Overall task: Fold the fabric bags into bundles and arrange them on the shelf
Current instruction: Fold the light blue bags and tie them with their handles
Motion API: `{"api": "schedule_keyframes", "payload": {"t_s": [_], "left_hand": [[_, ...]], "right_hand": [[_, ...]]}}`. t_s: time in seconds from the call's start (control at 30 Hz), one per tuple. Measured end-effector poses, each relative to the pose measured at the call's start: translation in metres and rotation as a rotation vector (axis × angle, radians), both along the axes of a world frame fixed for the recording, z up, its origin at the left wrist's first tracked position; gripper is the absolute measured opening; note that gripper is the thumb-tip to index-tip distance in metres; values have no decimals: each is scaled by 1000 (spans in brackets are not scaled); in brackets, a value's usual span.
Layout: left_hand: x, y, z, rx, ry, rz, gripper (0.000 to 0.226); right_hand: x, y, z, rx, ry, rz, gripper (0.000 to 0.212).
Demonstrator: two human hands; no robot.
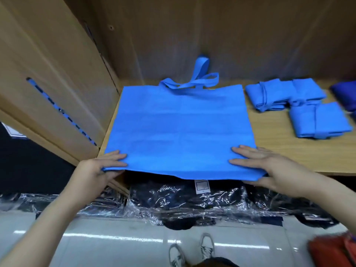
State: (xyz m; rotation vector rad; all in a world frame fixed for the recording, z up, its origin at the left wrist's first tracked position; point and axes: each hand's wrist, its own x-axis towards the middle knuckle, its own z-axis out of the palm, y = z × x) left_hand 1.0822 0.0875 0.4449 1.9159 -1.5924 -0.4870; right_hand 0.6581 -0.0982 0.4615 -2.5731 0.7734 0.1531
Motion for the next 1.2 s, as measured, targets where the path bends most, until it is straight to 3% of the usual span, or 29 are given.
{"api": "schedule_keyframes", "payload": {"t_s": [0.07,0.2,0.23,0.3,0.33,0.4,0.43,0.5,0.6,0.7,0.8,1.0,1.2], "left_hand": [[-3,1,-2,-32,40,41,28],[-9,4,0,-51,32,35,25],[-10,4,2,-35,56,55,26],[-15,1,7,-7,93,116,23],[-17,-1,9,-3,107,143,21],[-21,-7,12,-13,104,175,23],[-22,-9,12,-23,94,181,21],[-23,-12,12,-22,85,196,17],[-22,-14,10,10,127,234,8],[-20,-17,10,10,163,293,7],[-21,-25,8,12,88,345,37],[-32,-34,15,54,-180,322,42],[-36,-30,12,-6,-95,362,23]], "right_hand": [[-4,2,-4,48,-133,-123,45],[-7,14,-10,51,-393,-296,69],[-7,17,-12,58,-461,-376,62],[-3,25,-14,66,-566,-520,19],[-2,27,-16,59,-608,-595,12],[1,29,-21,65,-654,-706,26],[2,28,-21,78,-659,-743,23],[6,27,-19,132,-648,-812,10],[7,23,-18,185,-655,-861,19],[7,23,-12,218,-586,-852,14],[7,21,-6,237,-525,-866,9],[25,16,-8,-90,-329,-936,8],[34,13,-10,-282,-150,-937,12]]}}
